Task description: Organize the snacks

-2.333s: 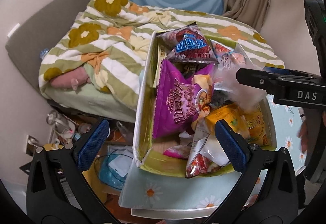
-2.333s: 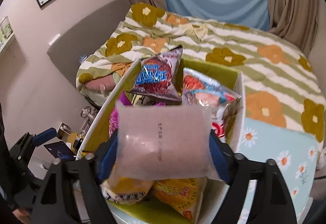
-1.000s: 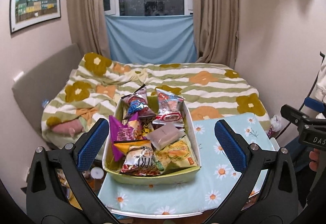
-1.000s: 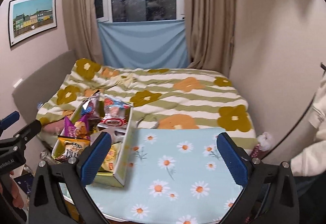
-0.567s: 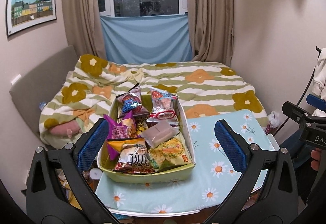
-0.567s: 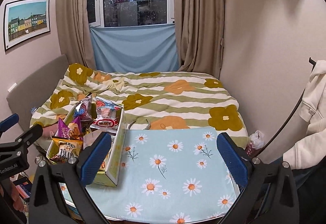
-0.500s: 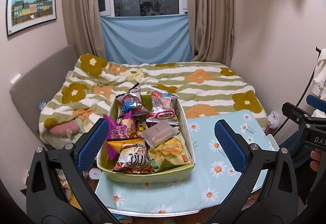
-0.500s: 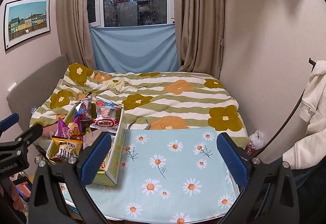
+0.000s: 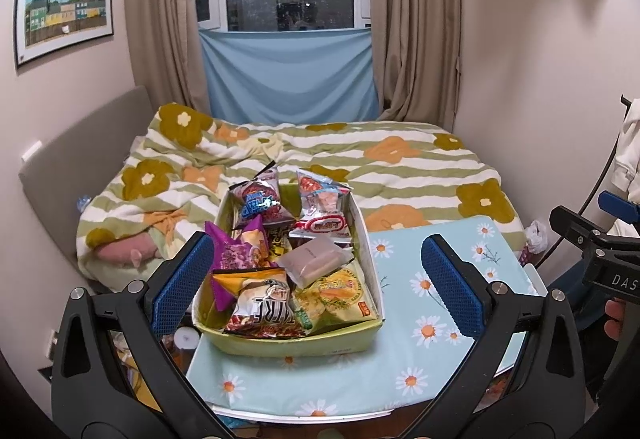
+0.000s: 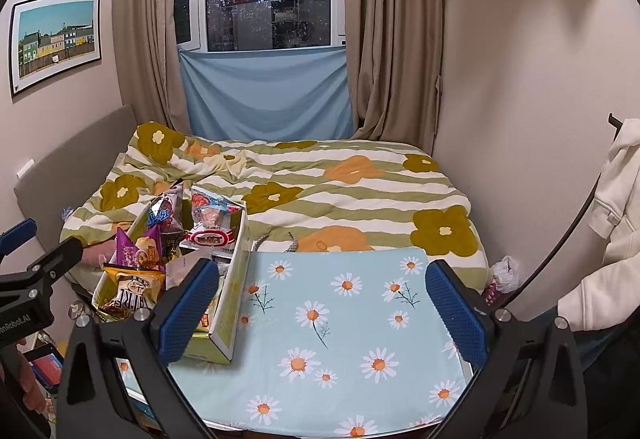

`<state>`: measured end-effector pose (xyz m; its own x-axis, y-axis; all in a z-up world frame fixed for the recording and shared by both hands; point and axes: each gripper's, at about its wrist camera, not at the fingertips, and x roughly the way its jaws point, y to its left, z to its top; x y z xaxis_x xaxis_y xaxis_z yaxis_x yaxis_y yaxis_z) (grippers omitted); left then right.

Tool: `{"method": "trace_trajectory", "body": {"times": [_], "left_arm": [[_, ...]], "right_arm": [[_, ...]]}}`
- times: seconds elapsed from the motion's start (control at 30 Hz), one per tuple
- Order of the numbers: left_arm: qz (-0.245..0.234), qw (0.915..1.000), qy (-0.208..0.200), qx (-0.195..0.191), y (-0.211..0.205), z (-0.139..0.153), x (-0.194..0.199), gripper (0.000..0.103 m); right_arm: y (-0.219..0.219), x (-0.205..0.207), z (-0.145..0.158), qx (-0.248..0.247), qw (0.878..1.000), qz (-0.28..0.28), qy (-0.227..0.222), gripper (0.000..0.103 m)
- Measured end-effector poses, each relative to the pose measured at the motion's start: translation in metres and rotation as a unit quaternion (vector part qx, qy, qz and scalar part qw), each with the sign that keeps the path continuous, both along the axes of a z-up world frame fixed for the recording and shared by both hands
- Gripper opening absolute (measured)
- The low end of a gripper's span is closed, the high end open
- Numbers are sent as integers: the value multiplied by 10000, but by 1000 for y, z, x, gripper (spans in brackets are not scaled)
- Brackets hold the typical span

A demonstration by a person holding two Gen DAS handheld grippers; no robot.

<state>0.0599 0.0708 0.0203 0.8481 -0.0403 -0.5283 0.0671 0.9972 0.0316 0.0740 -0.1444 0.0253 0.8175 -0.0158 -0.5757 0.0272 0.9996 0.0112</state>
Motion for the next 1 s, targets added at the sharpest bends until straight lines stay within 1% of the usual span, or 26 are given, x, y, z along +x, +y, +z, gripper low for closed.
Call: {"method": "trace_trajectory", "body": {"times": [0.43,1.0], "left_arm": [[-42,10000,-63,-5,-2,2,-1,103],[-44,10000,-41,-30,-2,2,0,103]], "right_arm": [[-1,1,0,-11,10000,0,-10,103],[2,3,0,-31,10000,-54,16,103]]}}
